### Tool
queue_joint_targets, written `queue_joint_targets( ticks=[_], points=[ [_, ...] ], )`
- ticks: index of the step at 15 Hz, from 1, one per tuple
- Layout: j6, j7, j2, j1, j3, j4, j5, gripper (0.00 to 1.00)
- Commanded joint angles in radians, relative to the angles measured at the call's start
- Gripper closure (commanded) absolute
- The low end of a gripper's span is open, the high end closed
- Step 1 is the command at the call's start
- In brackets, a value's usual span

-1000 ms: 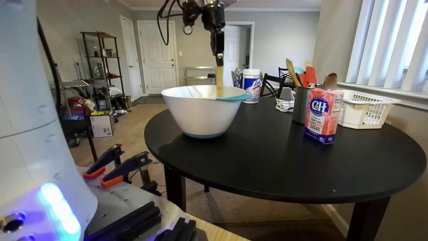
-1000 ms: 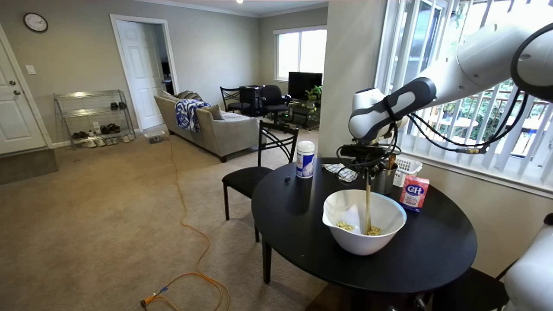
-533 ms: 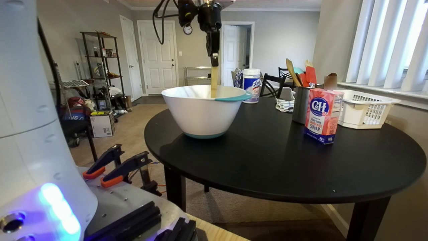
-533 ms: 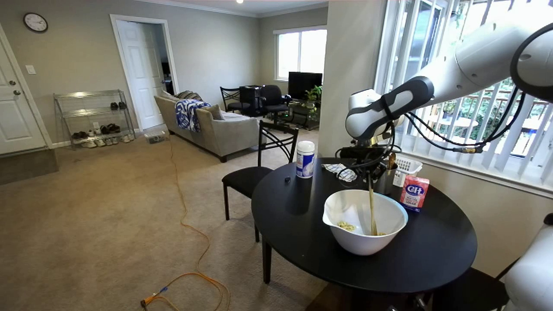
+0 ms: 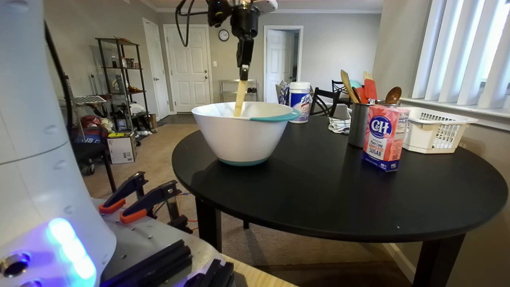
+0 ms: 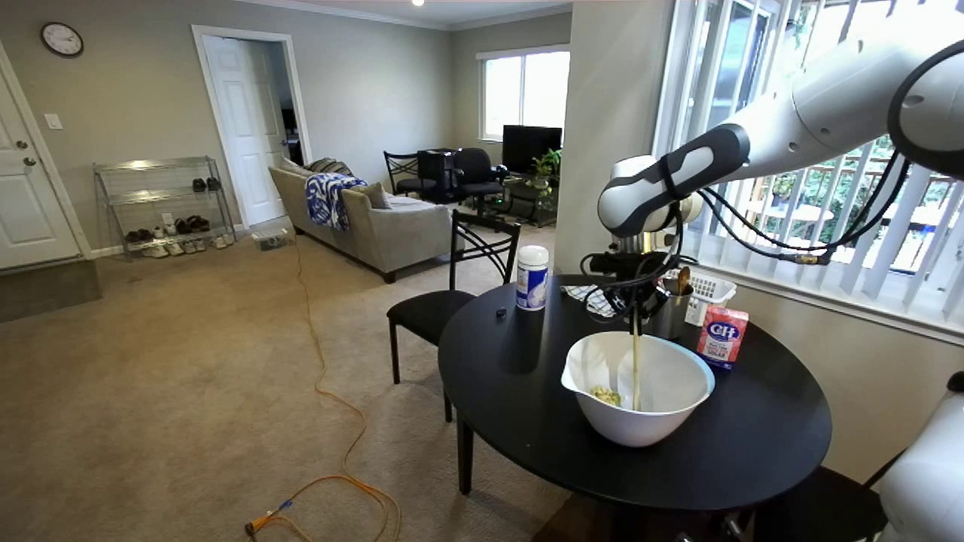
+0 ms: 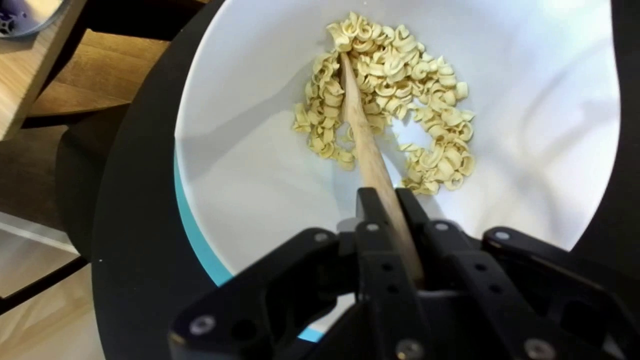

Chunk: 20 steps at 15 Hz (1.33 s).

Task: Use the spoon to stir the content in the white bowl

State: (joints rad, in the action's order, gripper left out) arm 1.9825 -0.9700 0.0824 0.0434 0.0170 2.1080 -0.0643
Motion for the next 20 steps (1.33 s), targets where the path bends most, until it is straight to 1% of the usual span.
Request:
queue_joint_targets(
  ticks=[1, 5, 11, 13, 17, 20],
  points=[
    [-0.008, 0.063, 0.009, -0.009, -0.003, -0.009, 0.105, 0.97],
    [0.007, 0.058, 0.017, -0.014, -0.015, -0.013, 0.154, 0.97],
    [0.111, 0.036, 0.029, -0.016, -0.033, -0.001, 0.181, 0.97],
    [0.125, 0.036, 0.027, -0.018, -0.038, -0.001, 0.194, 0.97],
    [0.175, 0.027, 0.028, -0.023, -0.045, 0.006, 0.199, 0.97],
    [0.21, 0.011, 0.028, -0.027, -0.055, 0.011, 0.178, 0.97]
  ],
)
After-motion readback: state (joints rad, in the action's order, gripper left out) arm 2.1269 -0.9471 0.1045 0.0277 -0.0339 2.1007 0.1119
